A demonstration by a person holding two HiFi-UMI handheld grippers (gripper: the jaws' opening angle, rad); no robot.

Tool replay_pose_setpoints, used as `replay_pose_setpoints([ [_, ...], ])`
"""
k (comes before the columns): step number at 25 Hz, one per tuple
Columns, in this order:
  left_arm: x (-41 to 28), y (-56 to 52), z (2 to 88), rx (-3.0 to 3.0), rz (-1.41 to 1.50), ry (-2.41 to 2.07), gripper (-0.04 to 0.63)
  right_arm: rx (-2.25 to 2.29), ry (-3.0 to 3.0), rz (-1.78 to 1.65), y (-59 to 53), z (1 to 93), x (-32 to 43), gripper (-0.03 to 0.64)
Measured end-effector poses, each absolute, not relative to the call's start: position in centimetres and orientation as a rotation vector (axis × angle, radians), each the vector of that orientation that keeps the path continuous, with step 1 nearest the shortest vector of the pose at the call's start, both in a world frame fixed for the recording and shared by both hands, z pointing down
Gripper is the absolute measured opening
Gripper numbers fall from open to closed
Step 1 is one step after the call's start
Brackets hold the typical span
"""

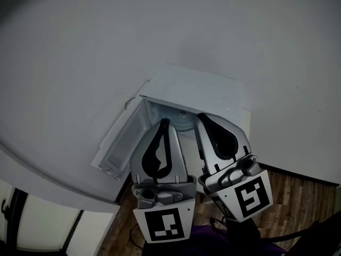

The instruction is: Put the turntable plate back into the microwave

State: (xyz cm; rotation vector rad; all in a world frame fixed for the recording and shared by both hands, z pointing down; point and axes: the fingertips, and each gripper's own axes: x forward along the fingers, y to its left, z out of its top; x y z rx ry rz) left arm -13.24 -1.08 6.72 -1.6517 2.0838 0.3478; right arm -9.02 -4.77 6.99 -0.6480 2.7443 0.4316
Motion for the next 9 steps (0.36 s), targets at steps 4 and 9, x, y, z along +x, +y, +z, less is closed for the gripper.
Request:
replay_pose_setpoints([
  [4,-13.0,-0.7,5.7,-1.617,0.348,2.047,0.006,-0.643,2.694,0.471,-4.2,5.8,-9.2,0.009],
  [9,-14.0,-1.5,5.9,-1.605,0.301,2.067,0.006,-0.632,2.651,0.564,-3.9,5.3,-9.7,0.009],
])
